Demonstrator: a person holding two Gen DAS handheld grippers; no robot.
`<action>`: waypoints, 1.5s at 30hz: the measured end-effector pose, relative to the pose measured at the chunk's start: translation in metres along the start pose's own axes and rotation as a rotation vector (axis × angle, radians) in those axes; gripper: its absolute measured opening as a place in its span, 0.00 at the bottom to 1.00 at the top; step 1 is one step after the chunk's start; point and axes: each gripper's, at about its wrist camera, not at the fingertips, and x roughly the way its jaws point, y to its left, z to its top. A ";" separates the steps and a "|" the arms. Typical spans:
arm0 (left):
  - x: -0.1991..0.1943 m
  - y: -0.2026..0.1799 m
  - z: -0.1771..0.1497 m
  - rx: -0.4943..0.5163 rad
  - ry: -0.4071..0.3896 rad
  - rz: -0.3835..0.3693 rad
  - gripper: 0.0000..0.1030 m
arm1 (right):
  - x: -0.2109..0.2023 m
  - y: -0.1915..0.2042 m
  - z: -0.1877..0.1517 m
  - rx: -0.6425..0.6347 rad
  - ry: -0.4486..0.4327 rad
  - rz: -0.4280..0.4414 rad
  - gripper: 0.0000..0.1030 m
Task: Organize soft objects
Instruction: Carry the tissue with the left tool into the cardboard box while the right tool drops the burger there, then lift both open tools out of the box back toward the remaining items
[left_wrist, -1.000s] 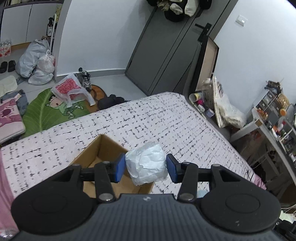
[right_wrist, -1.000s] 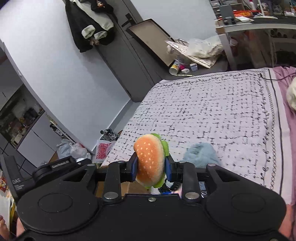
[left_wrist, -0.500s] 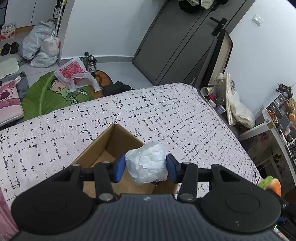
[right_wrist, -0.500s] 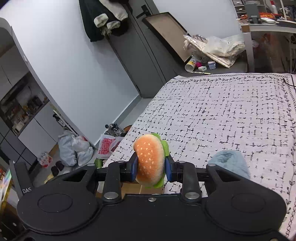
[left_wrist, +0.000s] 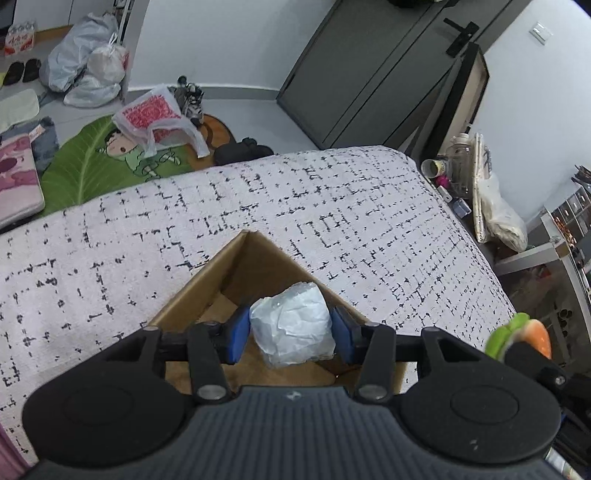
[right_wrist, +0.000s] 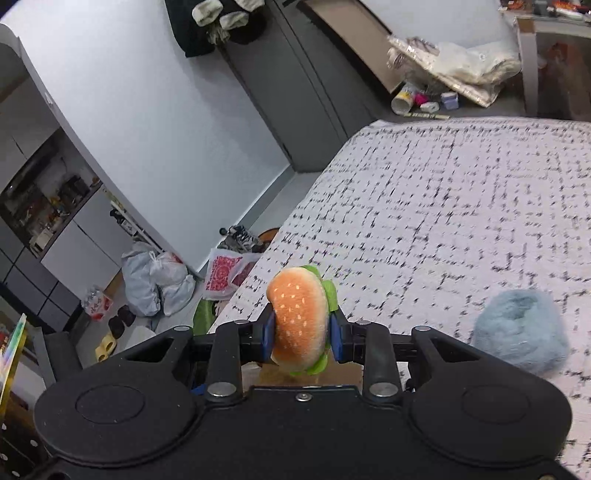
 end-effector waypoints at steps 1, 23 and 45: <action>0.001 0.001 0.001 -0.006 -0.001 0.009 0.45 | 0.004 0.001 -0.001 0.009 0.008 0.004 0.28; -0.028 0.024 0.006 -0.079 -0.023 0.066 0.61 | 0.066 0.033 -0.030 -0.030 0.152 -0.004 0.36; -0.091 -0.010 -0.014 0.034 -0.135 0.074 0.89 | -0.042 0.019 -0.007 -0.148 -0.023 -0.041 1.00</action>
